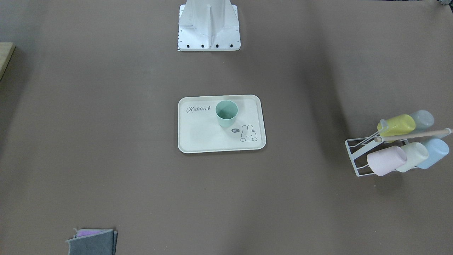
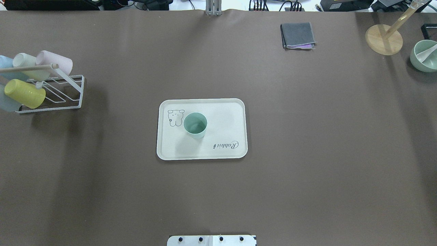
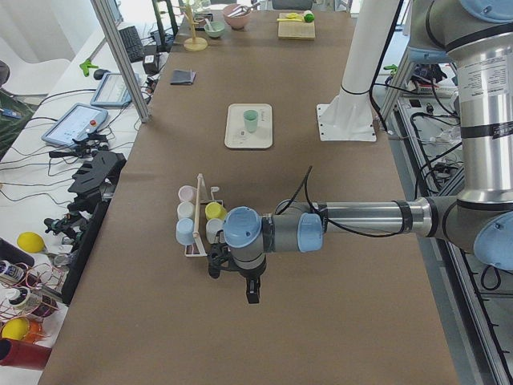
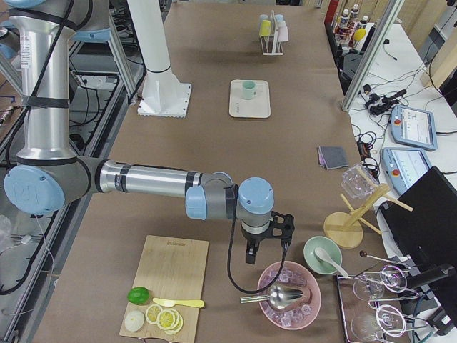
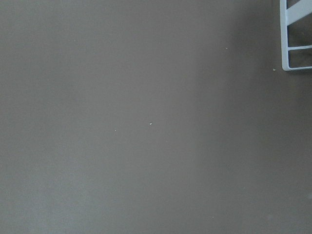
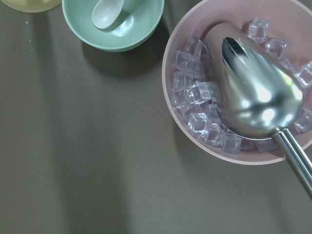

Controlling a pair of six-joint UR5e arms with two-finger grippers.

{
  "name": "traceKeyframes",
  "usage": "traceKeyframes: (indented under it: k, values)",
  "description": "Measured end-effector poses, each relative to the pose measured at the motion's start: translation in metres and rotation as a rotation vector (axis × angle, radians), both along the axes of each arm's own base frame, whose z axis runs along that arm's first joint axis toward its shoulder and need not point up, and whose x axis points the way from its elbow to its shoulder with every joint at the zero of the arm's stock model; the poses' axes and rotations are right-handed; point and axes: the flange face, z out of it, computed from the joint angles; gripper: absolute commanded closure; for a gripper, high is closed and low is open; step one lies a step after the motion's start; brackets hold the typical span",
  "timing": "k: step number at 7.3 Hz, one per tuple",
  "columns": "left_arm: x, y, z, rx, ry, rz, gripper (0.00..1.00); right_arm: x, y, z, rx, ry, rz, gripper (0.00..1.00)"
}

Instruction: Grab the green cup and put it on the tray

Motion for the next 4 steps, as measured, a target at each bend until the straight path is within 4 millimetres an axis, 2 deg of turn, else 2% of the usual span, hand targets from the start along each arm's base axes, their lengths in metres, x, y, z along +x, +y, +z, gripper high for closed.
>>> traceKeyframes:
  k: [4]
  values:
    - [0.0003,-0.0052,-0.0058,0.017,0.000,0.003,0.01,-0.0001,0.0005,-0.0040,0.005,-0.002,0.003,0.00]
